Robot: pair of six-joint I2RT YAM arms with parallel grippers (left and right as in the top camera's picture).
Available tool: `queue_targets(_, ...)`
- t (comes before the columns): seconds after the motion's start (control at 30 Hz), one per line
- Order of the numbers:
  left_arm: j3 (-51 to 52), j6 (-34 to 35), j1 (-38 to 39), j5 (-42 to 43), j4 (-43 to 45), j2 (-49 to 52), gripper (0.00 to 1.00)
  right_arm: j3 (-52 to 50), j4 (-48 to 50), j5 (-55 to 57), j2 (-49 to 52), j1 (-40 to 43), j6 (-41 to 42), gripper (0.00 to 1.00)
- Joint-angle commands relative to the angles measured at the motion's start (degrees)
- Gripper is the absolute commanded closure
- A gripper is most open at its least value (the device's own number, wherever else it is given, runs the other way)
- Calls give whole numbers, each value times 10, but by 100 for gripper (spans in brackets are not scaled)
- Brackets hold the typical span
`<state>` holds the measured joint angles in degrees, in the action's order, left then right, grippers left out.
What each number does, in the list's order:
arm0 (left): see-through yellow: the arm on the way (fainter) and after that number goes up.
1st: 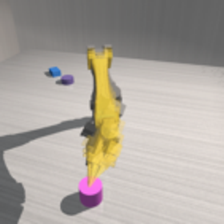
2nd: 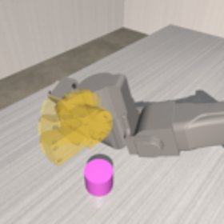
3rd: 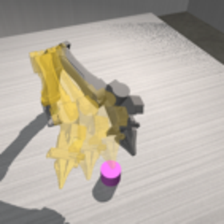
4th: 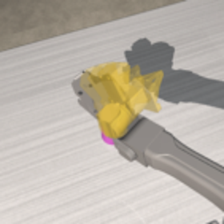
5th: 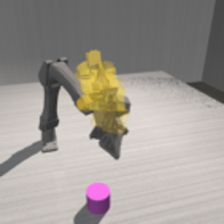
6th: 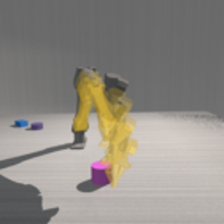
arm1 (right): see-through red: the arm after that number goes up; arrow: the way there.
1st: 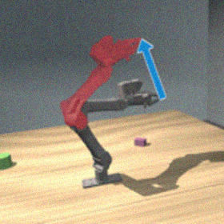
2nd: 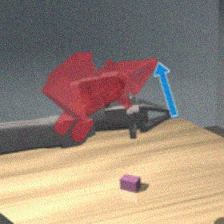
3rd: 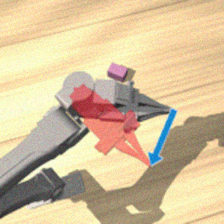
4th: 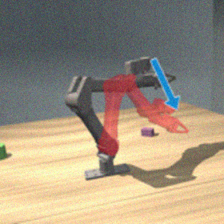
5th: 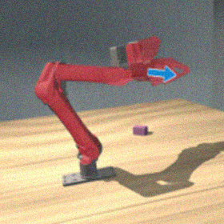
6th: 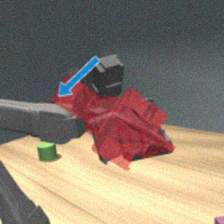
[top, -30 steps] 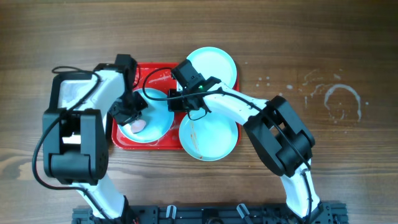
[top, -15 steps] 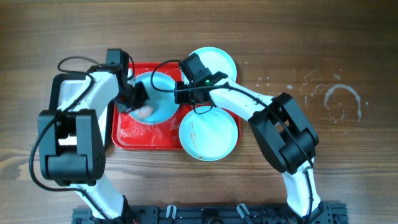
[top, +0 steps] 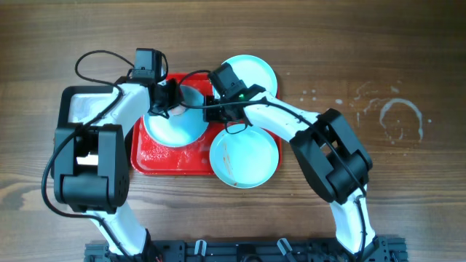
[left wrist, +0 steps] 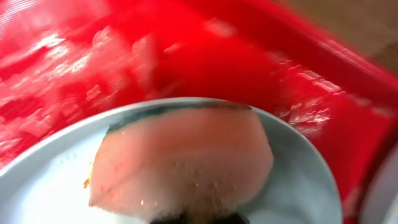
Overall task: Clean dirty plates on tray and stack at the side
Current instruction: 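Scrub the held plate's face with the sponge in the left gripper, then keep scrubbing the plate with the sponge in circular strokes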
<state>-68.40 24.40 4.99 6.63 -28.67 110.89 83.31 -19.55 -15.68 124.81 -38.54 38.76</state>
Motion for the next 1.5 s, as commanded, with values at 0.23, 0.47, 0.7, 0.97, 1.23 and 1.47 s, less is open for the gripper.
queue_targets(0.23,-98,6,-19,-140,-294,24,96,-8,-10,-12,23,-14,-6,96)
queue_targets(0.47,-121,-62,-17,-66,-311,25,96,-8,-6,-21,23,-13,-6,96)
queue_targets(0.7,-69,-97,0,-37,-143,26,96,-8,-6,-23,23,-13,-7,96)
queue_targets(0.97,-8,-101,-17,-30,-177,27,96,-8,-6,-23,23,-13,-6,96)
queue_targets(1.23,-8,-107,-140,254,-276,27,96,-8,-6,-22,23,-13,-7,96)
queue_targets(1.47,-8,-134,-223,302,-248,27,96,-8,-4,-23,23,-13,-6,96)
